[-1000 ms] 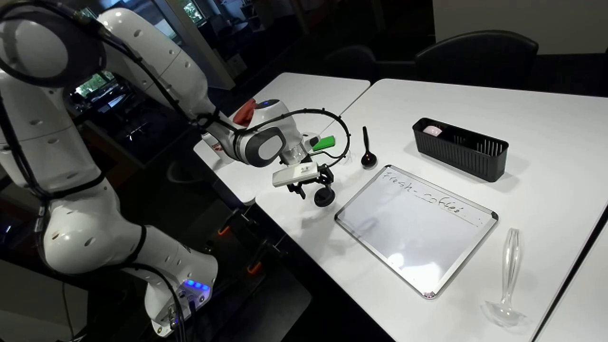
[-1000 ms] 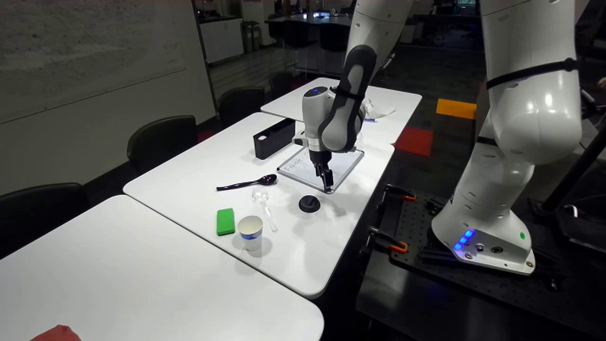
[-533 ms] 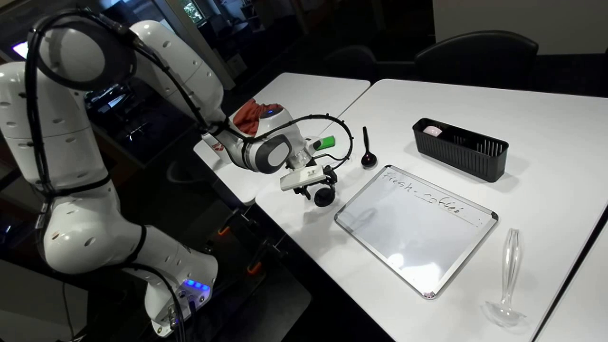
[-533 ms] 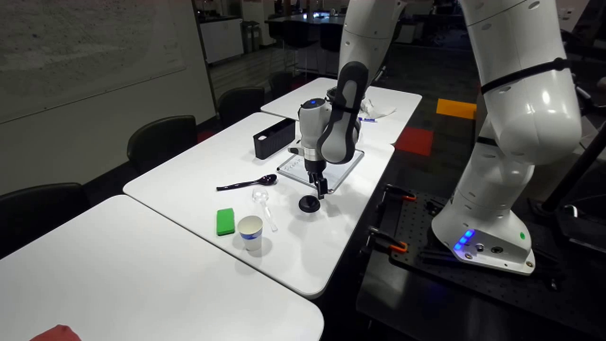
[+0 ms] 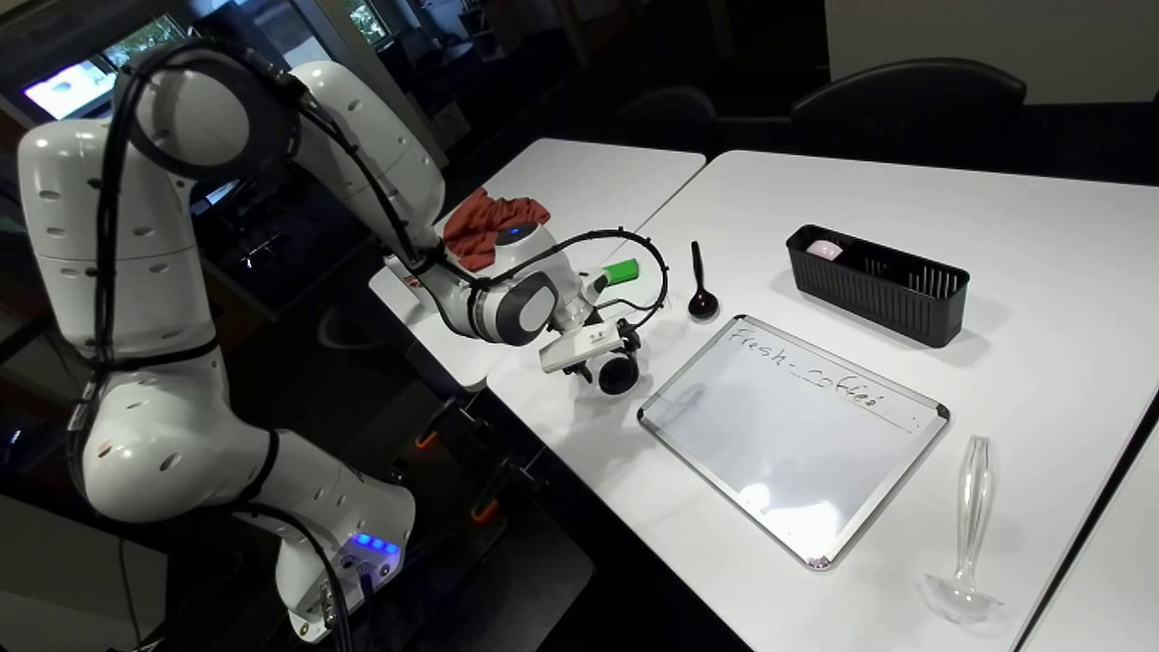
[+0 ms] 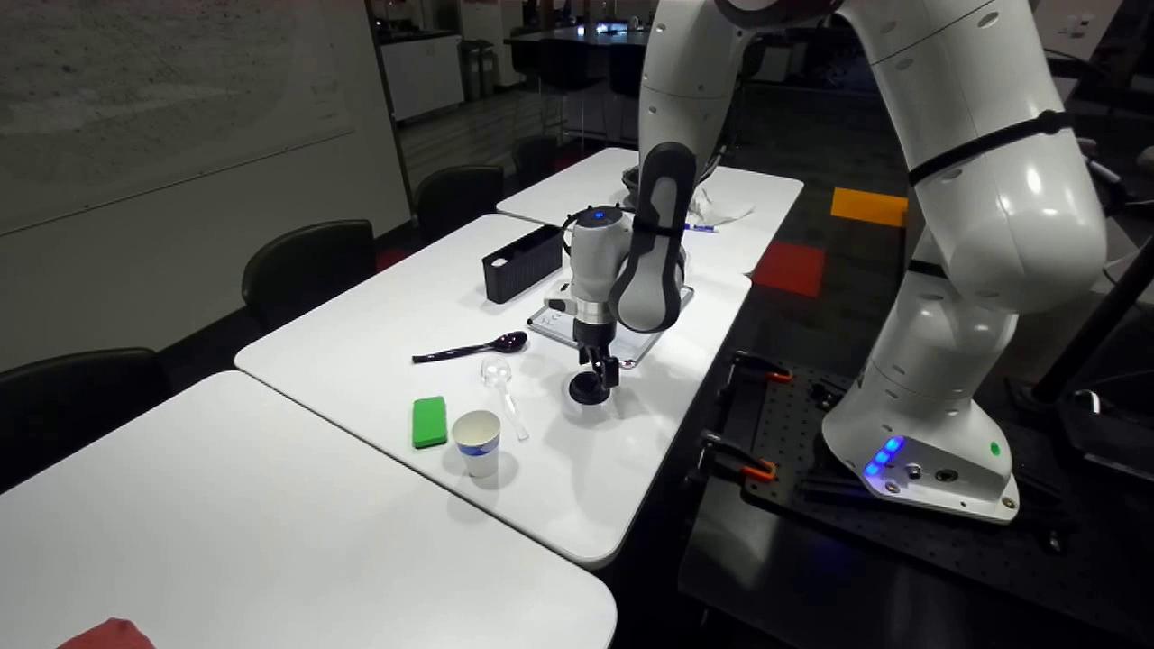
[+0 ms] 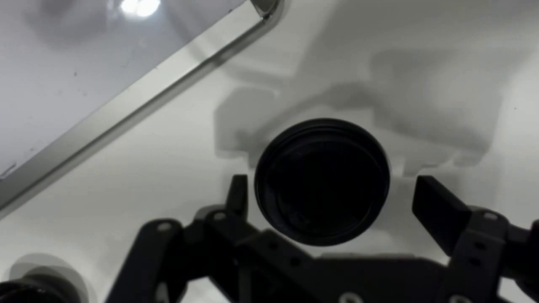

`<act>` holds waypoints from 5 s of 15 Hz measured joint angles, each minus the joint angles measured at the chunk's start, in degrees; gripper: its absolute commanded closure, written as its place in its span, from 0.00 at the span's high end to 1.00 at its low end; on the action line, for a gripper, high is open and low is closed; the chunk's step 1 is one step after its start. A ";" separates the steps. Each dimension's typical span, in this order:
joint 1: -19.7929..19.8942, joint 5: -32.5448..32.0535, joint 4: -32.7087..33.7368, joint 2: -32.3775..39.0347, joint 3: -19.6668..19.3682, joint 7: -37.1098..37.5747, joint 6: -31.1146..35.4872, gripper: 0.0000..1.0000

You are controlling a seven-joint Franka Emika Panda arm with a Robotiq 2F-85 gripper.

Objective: Pick up the black lid from the table and put it on the small cup.

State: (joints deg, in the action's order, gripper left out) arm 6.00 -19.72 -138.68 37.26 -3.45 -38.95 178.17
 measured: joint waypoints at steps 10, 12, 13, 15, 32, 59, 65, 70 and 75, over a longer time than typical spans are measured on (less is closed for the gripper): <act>-0.11 -1.95 1.71 3.28 -0.23 0.00 3.70 0.76; -0.16 -2.00 2.07 3.59 -0.30 0.00 3.71 0.64; -0.18 -2.01 2.19 3.65 -0.32 0.00 3.72 0.59; -0.24 -2.02 2.48 3.60 -0.33 0.00 3.76 0.63; -4.17 -3.95 2.27 -3.42 4.77 0.00 3.14 0.75; -5.28 -1.10 9.04 -10.51 18.59 -1.17 -16.22 0.73; -6.29 -1.12 10.22 -7.94 18.52 -2.40 -16.28 0.75; -7.60 -1.43 11.41 -6.54 17.85 -2.65 -16.28 0.73; -10.06 -2.47 12.95 -5.52 15.48 -2.65 -16.28 0.73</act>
State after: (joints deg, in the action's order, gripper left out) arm -4.05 -22.18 -125.73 31.74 12.04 -41.60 161.89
